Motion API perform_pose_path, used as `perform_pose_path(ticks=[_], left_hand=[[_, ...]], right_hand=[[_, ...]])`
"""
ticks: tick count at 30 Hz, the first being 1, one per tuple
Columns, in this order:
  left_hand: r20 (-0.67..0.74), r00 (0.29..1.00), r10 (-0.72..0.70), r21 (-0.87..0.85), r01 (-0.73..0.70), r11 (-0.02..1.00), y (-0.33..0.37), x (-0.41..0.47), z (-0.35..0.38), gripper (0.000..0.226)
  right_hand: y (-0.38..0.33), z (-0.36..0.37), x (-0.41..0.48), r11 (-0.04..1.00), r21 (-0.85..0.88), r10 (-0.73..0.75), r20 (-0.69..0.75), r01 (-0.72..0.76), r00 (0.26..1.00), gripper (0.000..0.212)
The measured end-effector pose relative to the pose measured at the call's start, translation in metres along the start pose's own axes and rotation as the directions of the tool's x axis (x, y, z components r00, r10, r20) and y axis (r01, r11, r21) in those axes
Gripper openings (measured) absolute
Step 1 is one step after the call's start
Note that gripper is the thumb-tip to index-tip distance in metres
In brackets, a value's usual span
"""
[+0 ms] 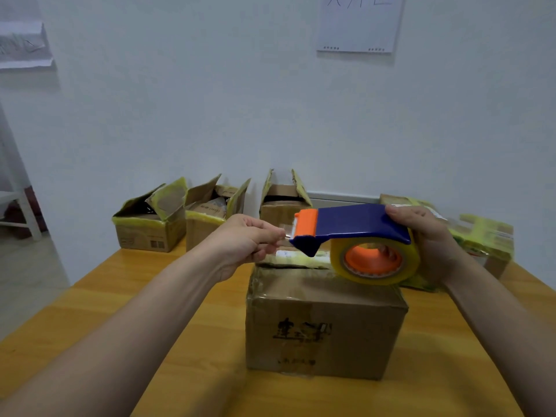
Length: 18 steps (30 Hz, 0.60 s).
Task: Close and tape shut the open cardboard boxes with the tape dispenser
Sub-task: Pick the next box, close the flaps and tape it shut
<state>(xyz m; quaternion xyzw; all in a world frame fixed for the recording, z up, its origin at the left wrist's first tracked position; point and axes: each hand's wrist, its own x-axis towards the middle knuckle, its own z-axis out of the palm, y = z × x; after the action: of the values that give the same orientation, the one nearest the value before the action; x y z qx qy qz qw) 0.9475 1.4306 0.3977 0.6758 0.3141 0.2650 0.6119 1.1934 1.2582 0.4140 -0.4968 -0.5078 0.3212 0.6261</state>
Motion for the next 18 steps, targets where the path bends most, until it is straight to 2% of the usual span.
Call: perform_pose_path(ticks=[2,6,10,18], left_hand=[[-0.028,1.000,0.012,0.015,-0.011,1.000,-0.003,-0.002,-0.005,0.015],[-0.073,0.996,0.046,0.210,-0.029,0.977,-0.005,-0.008,-0.004,0.015],[-0.115,0.991,0.072,0.365,-0.026,0.931,-0.006,-0.011,-0.004,0.017],[-0.143,0.985,0.101,0.581,0.001,0.814,-0.016,-0.008,-0.002,0.023]], right_hand=[[-0.002,-0.010,-0.002,0.999,-0.045,0.012,-0.039,-0.013,0.999,0.047],[-0.004,-0.013,-0.003,0.991,-0.128,0.023,-0.075,-0.033,0.997,0.041],[-0.008,-0.003,0.004,0.971,-0.237,0.001,-0.108,-0.027,0.994,0.049],[-0.021,0.010,0.015,0.927,-0.365,0.104,0.017,-0.090,0.994,0.035]])
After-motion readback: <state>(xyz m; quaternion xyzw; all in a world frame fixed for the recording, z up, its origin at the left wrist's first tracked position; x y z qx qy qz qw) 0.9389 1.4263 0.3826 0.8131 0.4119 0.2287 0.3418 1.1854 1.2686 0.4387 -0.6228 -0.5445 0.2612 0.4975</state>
